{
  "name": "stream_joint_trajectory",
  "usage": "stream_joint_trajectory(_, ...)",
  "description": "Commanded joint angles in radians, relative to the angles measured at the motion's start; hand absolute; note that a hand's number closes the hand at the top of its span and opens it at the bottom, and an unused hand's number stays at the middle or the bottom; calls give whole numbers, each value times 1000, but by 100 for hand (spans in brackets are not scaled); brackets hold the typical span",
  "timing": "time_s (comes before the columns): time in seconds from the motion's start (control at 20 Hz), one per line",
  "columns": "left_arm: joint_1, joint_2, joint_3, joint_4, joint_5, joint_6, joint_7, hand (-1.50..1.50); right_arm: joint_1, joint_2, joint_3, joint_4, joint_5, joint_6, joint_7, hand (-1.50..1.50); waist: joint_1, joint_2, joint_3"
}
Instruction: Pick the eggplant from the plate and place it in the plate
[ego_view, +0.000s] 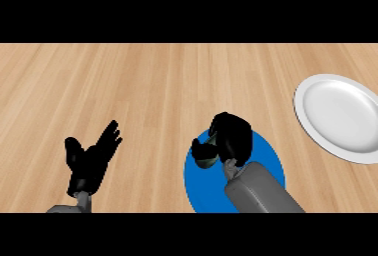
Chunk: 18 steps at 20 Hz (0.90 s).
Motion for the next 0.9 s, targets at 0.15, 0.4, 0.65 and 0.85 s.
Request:
stream_joint_trajectory(0.15,29,-23,-13,30,-35,29,-35,0,-62,12,88,-90,329,-232,145,150,-13,-2,-2)
stream_joint_trajectory(0.4,54,-20,-22,-22,-21,11,-3,0,32,7,-3,-167,435,-357,168,150,-18,0,-1)
stream_joint_trajectory(0.65,3,-5,16,40,-3,-6,-1,0,116,12,-61,-266,485,-467,199,150,-25,3,-1)
stream_joint_trajectory(0.85,23,-13,15,28,-17,5,-27,0,160,-5,-206,-314,418,-567,79,150,-20,5,-1)
